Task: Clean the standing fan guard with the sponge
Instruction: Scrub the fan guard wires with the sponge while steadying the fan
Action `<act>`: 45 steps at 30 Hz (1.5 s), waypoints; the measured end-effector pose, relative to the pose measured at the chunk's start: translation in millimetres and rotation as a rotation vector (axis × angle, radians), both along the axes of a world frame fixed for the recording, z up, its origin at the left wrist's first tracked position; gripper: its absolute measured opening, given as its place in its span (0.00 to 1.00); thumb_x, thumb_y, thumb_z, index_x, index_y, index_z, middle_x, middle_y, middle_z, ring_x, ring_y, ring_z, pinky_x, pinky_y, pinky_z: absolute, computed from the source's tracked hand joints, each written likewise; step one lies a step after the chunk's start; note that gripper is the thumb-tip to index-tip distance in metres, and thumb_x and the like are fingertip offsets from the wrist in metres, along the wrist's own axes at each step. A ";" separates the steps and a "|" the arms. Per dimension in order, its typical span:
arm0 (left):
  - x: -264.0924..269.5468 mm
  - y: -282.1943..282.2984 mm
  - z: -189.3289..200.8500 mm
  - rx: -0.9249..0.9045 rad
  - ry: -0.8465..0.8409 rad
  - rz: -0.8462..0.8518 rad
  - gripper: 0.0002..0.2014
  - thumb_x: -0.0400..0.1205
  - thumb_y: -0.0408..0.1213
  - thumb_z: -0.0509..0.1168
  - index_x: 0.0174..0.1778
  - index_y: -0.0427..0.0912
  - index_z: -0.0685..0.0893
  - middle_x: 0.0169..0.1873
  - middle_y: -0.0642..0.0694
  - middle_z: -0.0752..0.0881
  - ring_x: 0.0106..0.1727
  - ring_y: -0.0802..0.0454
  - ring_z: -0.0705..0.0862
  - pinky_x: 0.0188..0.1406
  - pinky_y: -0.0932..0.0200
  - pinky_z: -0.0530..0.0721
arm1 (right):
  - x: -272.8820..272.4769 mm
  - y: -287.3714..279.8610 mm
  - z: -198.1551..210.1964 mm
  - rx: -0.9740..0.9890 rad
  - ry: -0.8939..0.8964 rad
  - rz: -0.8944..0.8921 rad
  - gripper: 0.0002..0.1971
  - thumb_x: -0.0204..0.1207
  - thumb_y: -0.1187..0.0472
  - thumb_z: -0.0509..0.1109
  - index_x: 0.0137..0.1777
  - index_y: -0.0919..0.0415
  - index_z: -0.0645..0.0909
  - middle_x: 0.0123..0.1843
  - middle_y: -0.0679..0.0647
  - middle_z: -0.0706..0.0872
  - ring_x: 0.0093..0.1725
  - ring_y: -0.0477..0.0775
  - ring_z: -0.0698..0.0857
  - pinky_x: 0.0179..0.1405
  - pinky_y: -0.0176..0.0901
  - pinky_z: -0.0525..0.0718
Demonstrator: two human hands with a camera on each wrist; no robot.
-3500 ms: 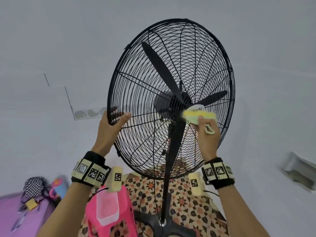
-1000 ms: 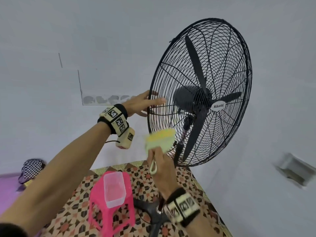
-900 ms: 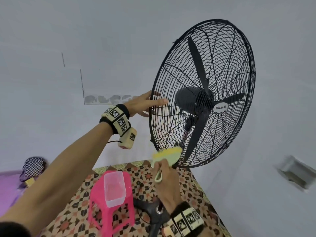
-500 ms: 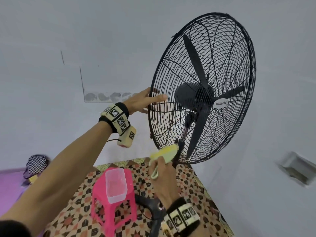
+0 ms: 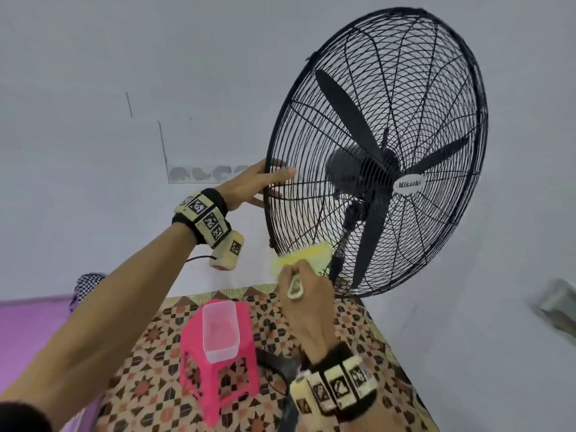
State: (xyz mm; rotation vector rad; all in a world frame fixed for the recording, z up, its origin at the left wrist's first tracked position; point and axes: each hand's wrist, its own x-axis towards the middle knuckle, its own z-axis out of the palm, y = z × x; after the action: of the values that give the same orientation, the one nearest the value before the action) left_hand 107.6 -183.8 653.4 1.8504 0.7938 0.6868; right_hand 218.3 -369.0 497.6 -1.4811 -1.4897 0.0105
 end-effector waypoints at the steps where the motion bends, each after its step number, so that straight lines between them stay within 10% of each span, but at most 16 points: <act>1: 0.7 -2.0 0.6 -0.001 0.002 -0.003 0.37 0.78 0.70 0.70 0.79 0.56 0.74 0.71 0.53 0.84 0.65 0.47 0.89 0.65 0.39 0.87 | -2.4 4.7 19.3 0.099 -0.011 0.040 0.10 0.90 0.53 0.64 0.55 0.59 0.82 0.35 0.44 0.86 0.27 0.42 0.85 0.20 0.35 0.83; 5: 4.3 -8.6 5.2 0.012 0.004 0.027 0.37 0.77 0.71 0.69 0.78 0.55 0.75 0.67 0.55 0.85 0.63 0.50 0.89 0.60 0.41 0.86 | -2.2 28.5 52.6 0.271 -0.008 0.113 0.12 0.92 0.55 0.62 0.54 0.62 0.81 0.35 0.46 0.85 0.25 0.42 0.82 0.18 0.31 0.76; 11: 2.3 -6.1 1.9 -0.034 -0.019 0.052 0.34 0.79 0.67 0.71 0.77 0.53 0.77 0.67 0.51 0.87 0.65 0.48 0.89 0.69 0.31 0.84 | 20.5 -6.6 0.1 -0.083 -0.063 0.061 0.07 0.87 0.52 0.65 0.54 0.54 0.81 0.32 0.38 0.80 0.26 0.40 0.83 0.21 0.34 0.83; 17: 9.0 -9.6 3.4 0.005 0.003 0.067 0.33 0.79 0.69 0.69 0.76 0.55 0.77 0.68 0.52 0.86 0.63 0.48 0.90 0.67 0.33 0.86 | 5.5 22.7 64.2 0.228 -0.092 0.170 0.13 0.93 0.52 0.60 0.52 0.59 0.77 0.31 0.45 0.81 0.23 0.44 0.78 0.15 0.39 0.73; 23: 5.0 -7.7 -3.5 -0.053 -0.048 0.083 0.30 0.77 0.67 0.71 0.73 0.59 0.79 0.67 0.52 0.86 0.64 0.46 0.90 0.69 0.32 0.84 | 23.7 -9.5 1.7 -0.297 -0.048 0.162 0.07 0.82 0.63 0.76 0.52 0.53 0.81 0.40 0.40 0.84 0.36 0.42 0.88 0.33 0.40 0.89; 29: 16.0 -12.3 -9.6 -0.103 -0.140 0.134 0.28 0.76 0.65 0.70 0.71 0.60 0.80 0.62 0.54 0.86 0.61 0.47 0.89 0.68 0.36 0.83 | 33.5 9.3 72.7 0.132 0.184 0.264 0.10 0.91 0.57 0.65 0.52 0.62 0.83 0.36 0.45 0.87 0.25 0.43 0.84 0.18 0.29 0.73; 38: 16.8 -10.0 -17.9 -0.221 -0.247 0.104 0.31 0.73 0.61 0.75 0.69 0.51 0.84 0.53 0.51 0.87 0.60 0.45 0.87 0.63 0.32 0.87 | 62.5 4.6 45.0 -0.027 0.125 0.235 0.11 0.89 0.59 0.68 0.44 0.58 0.82 0.35 0.50 0.88 0.29 0.47 0.87 0.25 0.37 0.86; 45: 21.5 -12.0 -13.7 -0.191 -0.234 0.122 0.39 0.69 0.66 0.76 0.73 0.50 0.82 0.60 0.47 0.82 0.60 0.45 0.85 0.55 0.38 0.89 | 56.0 13.7 70.5 0.030 0.201 0.233 0.12 0.90 0.57 0.66 0.46 0.61 0.83 0.41 0.51 0.91 0.31 0.42 0.86 0.26 0.27 0.76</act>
State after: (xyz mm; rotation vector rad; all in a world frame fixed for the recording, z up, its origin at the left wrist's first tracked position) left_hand 129.1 -195.8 639.7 1.5271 0.7933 0.8569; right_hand 274.3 -355.3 568.1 -1.2369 -1.4819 0.2686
